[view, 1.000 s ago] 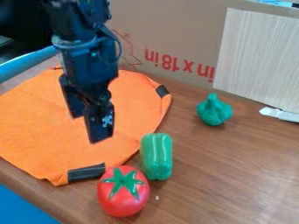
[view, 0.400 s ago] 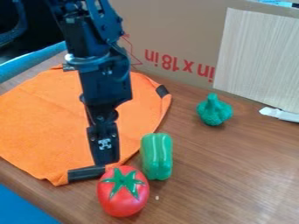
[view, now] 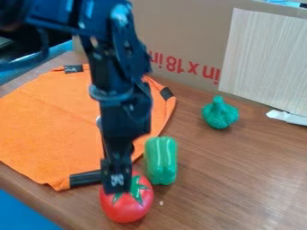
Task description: Move the red object to the top right edge of the cloth
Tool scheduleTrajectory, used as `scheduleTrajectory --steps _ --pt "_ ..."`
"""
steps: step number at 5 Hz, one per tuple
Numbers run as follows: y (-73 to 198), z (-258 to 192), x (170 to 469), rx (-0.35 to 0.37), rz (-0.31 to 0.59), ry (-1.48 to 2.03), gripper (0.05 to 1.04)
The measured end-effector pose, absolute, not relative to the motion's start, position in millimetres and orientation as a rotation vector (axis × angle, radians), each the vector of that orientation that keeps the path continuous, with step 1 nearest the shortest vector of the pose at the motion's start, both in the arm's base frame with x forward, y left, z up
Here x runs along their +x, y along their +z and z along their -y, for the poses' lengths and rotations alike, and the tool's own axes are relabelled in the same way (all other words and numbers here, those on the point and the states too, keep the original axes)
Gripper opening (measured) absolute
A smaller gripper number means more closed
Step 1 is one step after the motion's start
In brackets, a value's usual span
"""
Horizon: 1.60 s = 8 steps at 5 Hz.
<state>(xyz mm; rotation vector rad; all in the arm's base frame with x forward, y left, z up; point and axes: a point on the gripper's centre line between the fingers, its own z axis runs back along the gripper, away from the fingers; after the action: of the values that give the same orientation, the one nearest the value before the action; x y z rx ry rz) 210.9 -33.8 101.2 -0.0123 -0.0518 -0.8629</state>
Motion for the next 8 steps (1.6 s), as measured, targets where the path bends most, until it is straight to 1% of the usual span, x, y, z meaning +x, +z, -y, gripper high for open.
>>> scheduleTrajectory --steps 1,2,3,4,5,6,7,8 --pt "93.7 40.2 213.2 0.014 0.032 -0.882 1.000" --pt "89.1 40.8 213.8 0.020 0.018 -0.881 1.000" --pt "85.5 43.0 215.0 0.036 0.015 -0.895 0.963" --pt "85.0 42.1 217.2 0.051 0.022 -0.884 0.711" --pt "84.4 43.7 219.4 0.050 0.034 -0.869 0.428" --pt "82.7 44.1 219.1 0.050 0.039 -0.860 0.202" --pt "82.5 43.7 220.7 0.057 0.049 -0.852 0.077" --pt "82.0 42.7 222.4 0.068 0.058 -0.847 0.054"
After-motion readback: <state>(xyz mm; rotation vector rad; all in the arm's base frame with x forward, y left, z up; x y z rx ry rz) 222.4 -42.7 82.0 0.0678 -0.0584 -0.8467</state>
